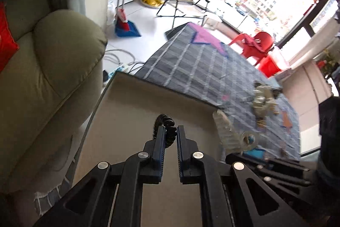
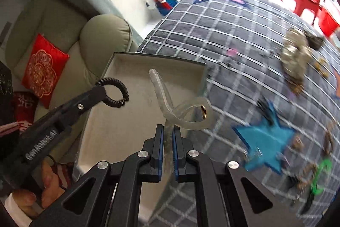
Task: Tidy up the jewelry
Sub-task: 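Carry both items into the white tray, opening the left tool then the right tool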
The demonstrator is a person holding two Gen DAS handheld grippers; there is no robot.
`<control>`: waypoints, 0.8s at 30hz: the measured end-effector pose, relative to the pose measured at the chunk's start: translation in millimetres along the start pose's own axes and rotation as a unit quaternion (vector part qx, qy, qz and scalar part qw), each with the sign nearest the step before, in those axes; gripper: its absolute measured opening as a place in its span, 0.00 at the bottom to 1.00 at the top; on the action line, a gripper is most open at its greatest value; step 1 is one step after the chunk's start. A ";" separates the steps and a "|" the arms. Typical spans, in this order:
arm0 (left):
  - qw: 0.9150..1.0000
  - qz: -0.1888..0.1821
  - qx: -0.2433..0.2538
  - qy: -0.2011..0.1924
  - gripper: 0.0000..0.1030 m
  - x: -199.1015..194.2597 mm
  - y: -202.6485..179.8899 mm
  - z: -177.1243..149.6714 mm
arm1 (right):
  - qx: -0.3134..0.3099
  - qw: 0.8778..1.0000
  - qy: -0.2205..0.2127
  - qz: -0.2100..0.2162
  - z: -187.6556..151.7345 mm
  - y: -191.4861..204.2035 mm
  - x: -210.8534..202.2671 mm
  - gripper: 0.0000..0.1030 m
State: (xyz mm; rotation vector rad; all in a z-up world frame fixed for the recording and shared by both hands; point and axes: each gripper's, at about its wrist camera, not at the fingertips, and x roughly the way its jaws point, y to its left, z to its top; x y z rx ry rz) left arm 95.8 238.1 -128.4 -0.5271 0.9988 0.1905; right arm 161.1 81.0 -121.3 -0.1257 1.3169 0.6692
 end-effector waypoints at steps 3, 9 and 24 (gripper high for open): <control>1.000 0.007 -0.013 0.013 0.12 20.5 15.0 -3.6 | -0.001 1.000 0.009 0.004 9.0 3.4 25.8 0.08; 1.000 0.023 0.000 -0.007 0.12 24.9 17.5 1.5 | -0.011 1.000 0.014 0.010 16.0 12.5 54.3 0.08; 0.994 0.103 -0.018 0.030 0.77 39.0 31.8 -12.6 | 0.019 0.998 0.047 0.032 17.4 -2.6 73.8 0.17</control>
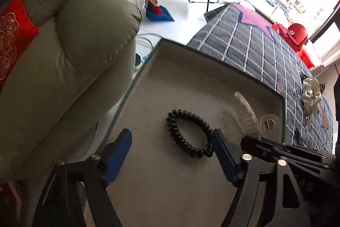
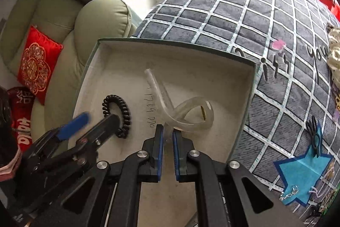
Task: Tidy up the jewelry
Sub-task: 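Carry both items into the white tray, opening the left tool then the right tool, then move both open tools back over the accessories on the table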
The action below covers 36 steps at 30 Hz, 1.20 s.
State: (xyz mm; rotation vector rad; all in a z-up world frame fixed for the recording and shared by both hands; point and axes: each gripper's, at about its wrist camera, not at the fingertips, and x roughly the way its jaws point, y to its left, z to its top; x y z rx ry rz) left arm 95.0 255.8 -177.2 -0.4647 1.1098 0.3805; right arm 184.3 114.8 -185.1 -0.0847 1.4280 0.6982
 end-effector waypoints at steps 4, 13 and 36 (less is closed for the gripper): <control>1.000 0.003 0.010 0.008 0.77 -2.2 -2.1 -2.6 | 0.016 1.000 -0.019 0.015 0.6 -7.1 -18.5 0.46; 1.000 0.018 0.015 0.011 1.00 -23.0 -10.3 -19.9 | 0.042 0.998 -0.046 0.019 -21.0 -19.2 -68.1 0.67; 0.973 -0.021 0.212 0.086 1.00 -88.4 -121.9 -98.9 | 0.229 0.969 -0.063 -0.073 -170.8 -122.0 -160.0 0.88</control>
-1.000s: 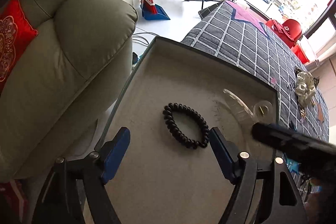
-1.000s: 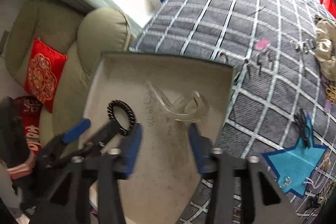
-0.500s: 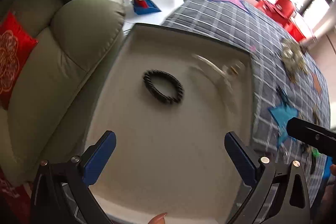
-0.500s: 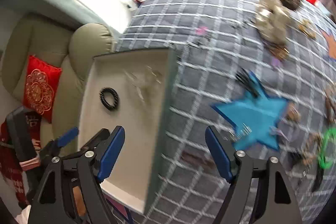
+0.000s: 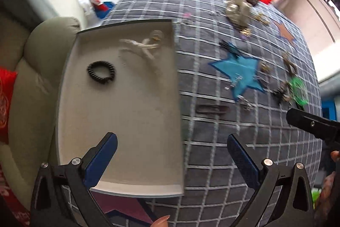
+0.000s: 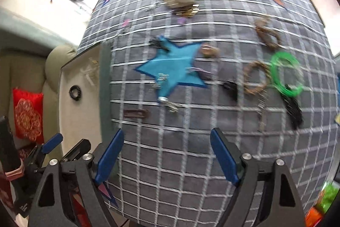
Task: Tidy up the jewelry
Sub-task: 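Move both open tools back over the accessories on the table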
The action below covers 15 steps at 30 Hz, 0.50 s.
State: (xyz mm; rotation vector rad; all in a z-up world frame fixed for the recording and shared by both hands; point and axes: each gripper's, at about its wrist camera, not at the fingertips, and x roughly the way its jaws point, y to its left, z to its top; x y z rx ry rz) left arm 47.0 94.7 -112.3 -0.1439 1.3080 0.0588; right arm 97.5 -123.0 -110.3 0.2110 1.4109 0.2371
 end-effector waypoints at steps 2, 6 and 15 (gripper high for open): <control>1.000 -0.003 0.013 0.001 1.00 -2.5 -9.0 -0.2 | 0.022 1.000 -0.012 -0.003 -5.2 -13.7 -7.4 1.00; 0.999 -0.003 0.039 -0.006 1.00 -7.4 -27.2 0.7 | 0.059 0.998 -0.028 -0.010 -17.2 -37.8 -20.3 1.00; 0.997 -0.001 0.068 0.020 1.00 6.5 -44.8 -6.5 | 0.102 0.994 -0.026 -0.041 -48.8 -87.2 -25.3 1.00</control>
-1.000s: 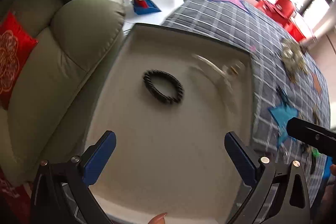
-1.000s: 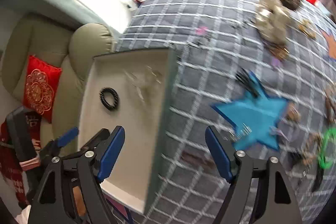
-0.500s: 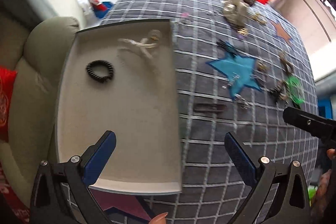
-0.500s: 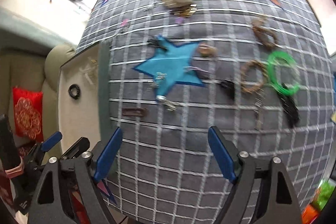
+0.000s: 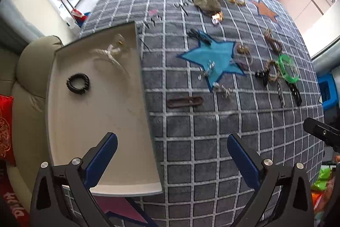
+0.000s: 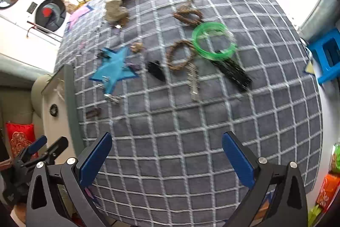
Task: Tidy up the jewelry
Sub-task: 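Move both open tools back over the accessories on the table, then grasp the black bow-shaped clip with the left tool while the right tool grasps the green bangle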
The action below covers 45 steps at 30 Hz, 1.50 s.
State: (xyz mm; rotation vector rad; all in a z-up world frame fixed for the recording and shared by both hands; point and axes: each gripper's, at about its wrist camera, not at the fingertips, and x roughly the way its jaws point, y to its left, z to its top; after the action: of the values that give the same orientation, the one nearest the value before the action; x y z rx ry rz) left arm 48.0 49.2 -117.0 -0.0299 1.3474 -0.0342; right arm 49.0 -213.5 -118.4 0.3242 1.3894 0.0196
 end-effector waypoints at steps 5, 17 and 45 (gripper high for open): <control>1.000 -0.009 0.005 0.023 1.00 10.1 -9.6 -5.1 | 0.005 0.999 0.038 -0.022 -3.6 -21.7 7.1 1.00; 0.999 -0.006 -0.014 0.035 1.00 13.7 -30.4 10.6 | 0.026 0.998 0.051 -0.027 10.6 -63.7 6.9 1.00; 0.996 -0.015 -0.084 0.003 0.82 83.0 -41.9 144.9 | 0.001 0.999 -0.007 -0.051 116.8 -95.8 42.6 0.96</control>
State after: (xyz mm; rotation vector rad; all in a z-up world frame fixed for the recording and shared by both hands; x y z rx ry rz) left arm 207.4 4.2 -164.1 -0.1919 1.3527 0.0540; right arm 152.9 -321.3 -165.2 0.2544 1.3901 -0.0679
